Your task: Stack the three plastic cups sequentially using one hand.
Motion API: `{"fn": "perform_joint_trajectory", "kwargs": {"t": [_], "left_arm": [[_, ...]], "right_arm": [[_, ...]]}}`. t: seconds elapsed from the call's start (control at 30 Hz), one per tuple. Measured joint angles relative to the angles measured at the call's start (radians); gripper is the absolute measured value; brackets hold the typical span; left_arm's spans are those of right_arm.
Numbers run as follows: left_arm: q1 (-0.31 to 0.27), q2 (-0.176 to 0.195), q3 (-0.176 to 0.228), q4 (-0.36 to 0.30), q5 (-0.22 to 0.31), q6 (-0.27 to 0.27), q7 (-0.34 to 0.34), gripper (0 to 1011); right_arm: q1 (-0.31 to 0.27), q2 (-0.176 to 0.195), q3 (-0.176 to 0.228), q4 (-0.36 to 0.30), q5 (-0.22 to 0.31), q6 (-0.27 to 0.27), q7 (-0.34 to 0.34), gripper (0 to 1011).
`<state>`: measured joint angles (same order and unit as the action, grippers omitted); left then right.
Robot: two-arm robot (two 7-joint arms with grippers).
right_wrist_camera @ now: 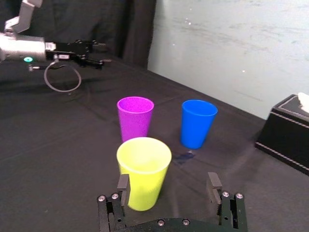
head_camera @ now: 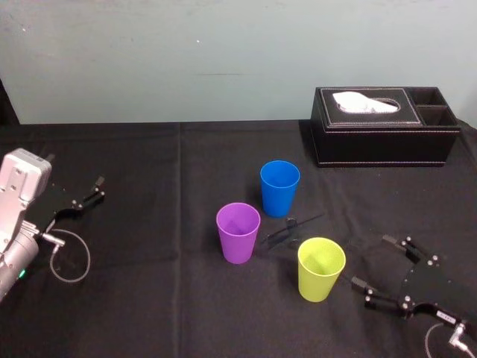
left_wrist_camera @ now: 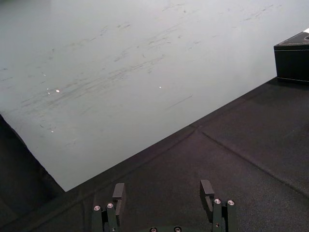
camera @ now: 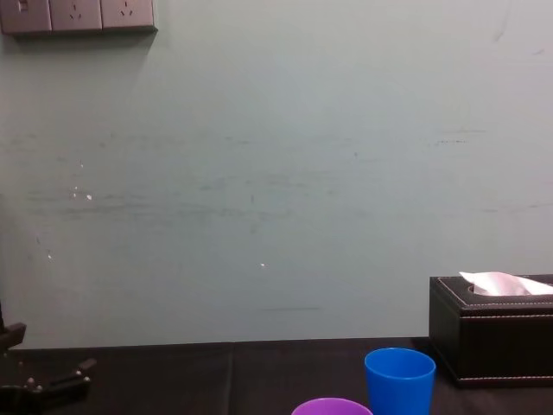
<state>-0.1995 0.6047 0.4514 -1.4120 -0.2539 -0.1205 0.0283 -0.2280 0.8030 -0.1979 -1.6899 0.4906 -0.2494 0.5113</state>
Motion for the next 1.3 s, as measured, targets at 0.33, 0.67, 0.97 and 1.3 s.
{"fn": "perform_joint_trajectory", "kwargs": {"t": [0.33, 0.67, 0.97, 1.3], "left_arm": [[0.0, 0.0, 0.0, 0.0, 0.0, 0.0, 0.0, 1010], [0.0, 0.0, 0.0, 0.0, 0.0, 0.0, 0.0, 1010], [0.0, 0.0, 0.0, 0.0, 0.0, 0.0, 0.0, 1010], [0.0, 0.0, 0.0, 0.0, 0.0, 0.0, 0.0, 1010]], "right_arm": [[-0.009, -0.02, -0.004, -0.002, -0.022, 0.009, 0.027, 1004], [-0.002, -0.048, -0.005, 0.012, -0.028, 0.04, 0.054, 1004], [0.014, -0.078, -0.01, 0.029, -0.025, 0.082, 0.075, 1004], [0.037, -0.098, -0.023, 0.045, -0.018, 0.116, 0.081, 1004]]}}
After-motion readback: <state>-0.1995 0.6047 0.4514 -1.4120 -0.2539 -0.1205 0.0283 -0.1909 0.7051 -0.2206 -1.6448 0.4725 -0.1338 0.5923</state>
